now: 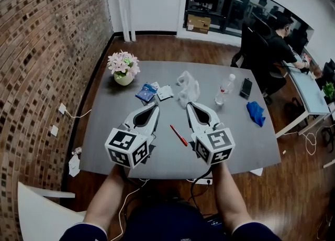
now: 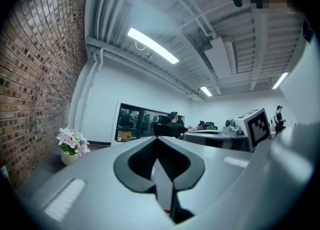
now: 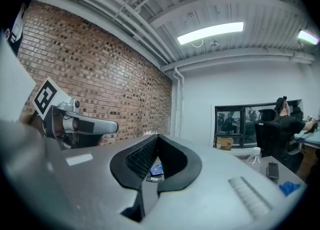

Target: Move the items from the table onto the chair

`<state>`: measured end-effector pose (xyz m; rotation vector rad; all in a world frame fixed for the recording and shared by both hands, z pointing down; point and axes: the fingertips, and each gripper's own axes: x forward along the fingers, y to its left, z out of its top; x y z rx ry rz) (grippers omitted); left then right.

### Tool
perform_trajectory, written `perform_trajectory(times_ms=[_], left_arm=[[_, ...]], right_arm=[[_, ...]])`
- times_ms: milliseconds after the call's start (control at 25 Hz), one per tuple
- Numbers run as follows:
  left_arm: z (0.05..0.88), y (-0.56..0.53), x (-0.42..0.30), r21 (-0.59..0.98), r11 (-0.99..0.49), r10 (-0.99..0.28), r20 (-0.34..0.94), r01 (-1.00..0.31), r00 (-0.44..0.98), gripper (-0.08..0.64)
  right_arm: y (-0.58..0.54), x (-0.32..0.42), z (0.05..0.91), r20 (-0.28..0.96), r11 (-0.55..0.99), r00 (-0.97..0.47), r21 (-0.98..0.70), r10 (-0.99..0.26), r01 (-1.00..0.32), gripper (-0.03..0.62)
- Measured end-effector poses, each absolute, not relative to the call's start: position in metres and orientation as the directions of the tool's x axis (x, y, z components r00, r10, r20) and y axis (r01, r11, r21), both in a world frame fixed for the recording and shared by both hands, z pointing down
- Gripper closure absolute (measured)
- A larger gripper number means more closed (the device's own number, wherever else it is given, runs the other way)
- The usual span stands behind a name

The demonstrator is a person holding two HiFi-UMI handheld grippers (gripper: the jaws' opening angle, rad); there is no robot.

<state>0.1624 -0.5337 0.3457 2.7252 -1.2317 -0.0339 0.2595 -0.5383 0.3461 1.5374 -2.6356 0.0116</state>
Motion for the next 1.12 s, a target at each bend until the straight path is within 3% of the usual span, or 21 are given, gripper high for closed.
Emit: perform_trajectory(times_ms=[640,1120], left_arm=[[0.342,-0.511,0.126,0.135,-0.571,-0.814,0.039,-0.81,0.58,0.548],[0.356,-0.425,-0.02,0.13,-0.16,-0.984,0.061,-0.979,0.169,0.548]], right_arm=[[-0.527,0.222,0.342,0.093,0.578,-0.572,0.056,-0.815,-0.814,0.591],[-0.48,0.073,0.35,0.096,0.86,-0.855,0.06,-0.51,-0.507,0.591]])
